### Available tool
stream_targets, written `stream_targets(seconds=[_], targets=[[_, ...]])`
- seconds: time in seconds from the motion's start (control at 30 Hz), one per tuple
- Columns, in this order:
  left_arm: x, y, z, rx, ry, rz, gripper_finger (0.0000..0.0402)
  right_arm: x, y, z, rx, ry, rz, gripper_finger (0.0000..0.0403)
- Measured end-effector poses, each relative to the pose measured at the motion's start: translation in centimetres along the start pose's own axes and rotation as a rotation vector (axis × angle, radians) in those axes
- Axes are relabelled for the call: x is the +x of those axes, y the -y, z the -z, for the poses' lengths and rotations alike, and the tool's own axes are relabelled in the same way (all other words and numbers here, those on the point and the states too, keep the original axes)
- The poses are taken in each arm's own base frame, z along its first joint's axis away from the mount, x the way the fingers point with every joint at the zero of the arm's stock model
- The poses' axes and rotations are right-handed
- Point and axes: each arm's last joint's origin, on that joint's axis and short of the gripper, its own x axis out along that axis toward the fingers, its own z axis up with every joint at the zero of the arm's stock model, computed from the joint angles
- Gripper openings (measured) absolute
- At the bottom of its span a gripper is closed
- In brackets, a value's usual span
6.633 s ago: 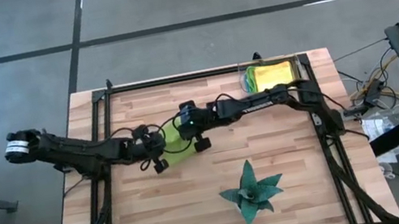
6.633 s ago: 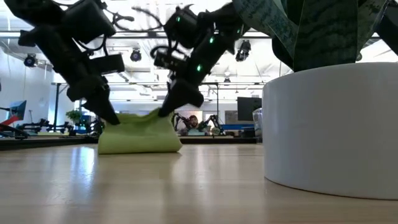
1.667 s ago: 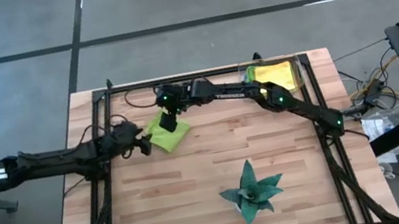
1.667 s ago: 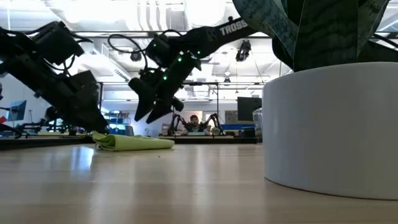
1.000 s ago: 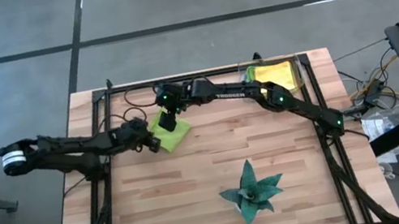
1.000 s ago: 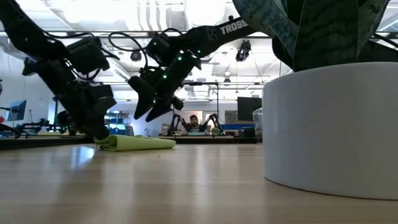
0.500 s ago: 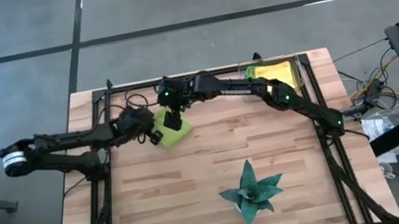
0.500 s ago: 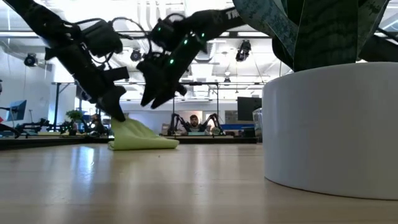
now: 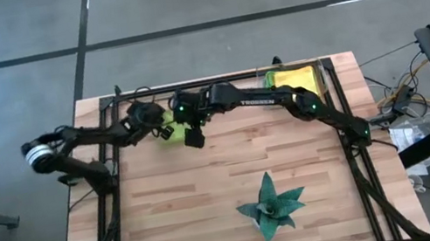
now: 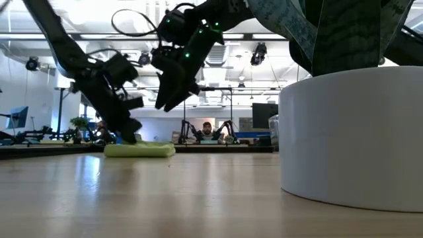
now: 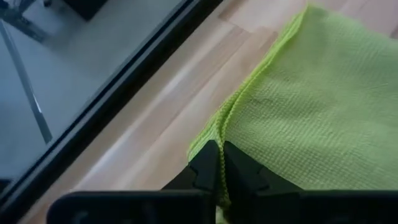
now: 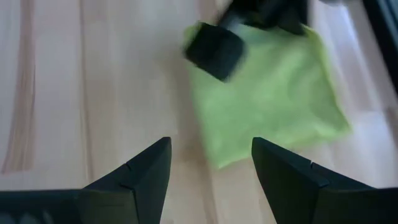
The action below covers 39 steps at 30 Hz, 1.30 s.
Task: Fold microfiber towels
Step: Fold the light green microfiber cloth, then put the light green microfiber cloth into the transparent bin
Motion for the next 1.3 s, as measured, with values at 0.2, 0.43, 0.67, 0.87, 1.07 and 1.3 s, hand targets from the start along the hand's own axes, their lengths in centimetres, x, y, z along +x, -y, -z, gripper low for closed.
stream_targets(seconds=[0.2,0.43,0.67,0.87,1.07,1.3], targets=[[2.1,0.6,0.1,0.072,-0.007,-0.007,0.0058,1.5,-2.1,0.3,-0.086,-0.008,-0.053,0.0221],[1.8,0.3,-0.6,0.065,0.027,-0.014,0.0190,1.1,-2.9,0.1,-0.109,0.009,-0.078,0.0221],[-2.9,-1.2,-1.6,0.084,0.046,0.000,0.0282,1.1,1.7,0.5,0.109,0.001,-0.022,0.0221],[-7.2,-1.7,-0.3,-0.069,0.136,0.137,0.0289,3.6,4.3,0.8,0.176,0.050,0.122,0.0221],[-9.5,-1.3,1.4,-0.153,0.258,0.267,0.0289,7.7,3.2,2.5,0.147,-0.018,0.158,0.0221],[-11.4,-0.7,2.2,-0.164,0.378,0.429,0.0289,7.7,0.2,4.2,0.077,-0.228,0.151,0.0221]])
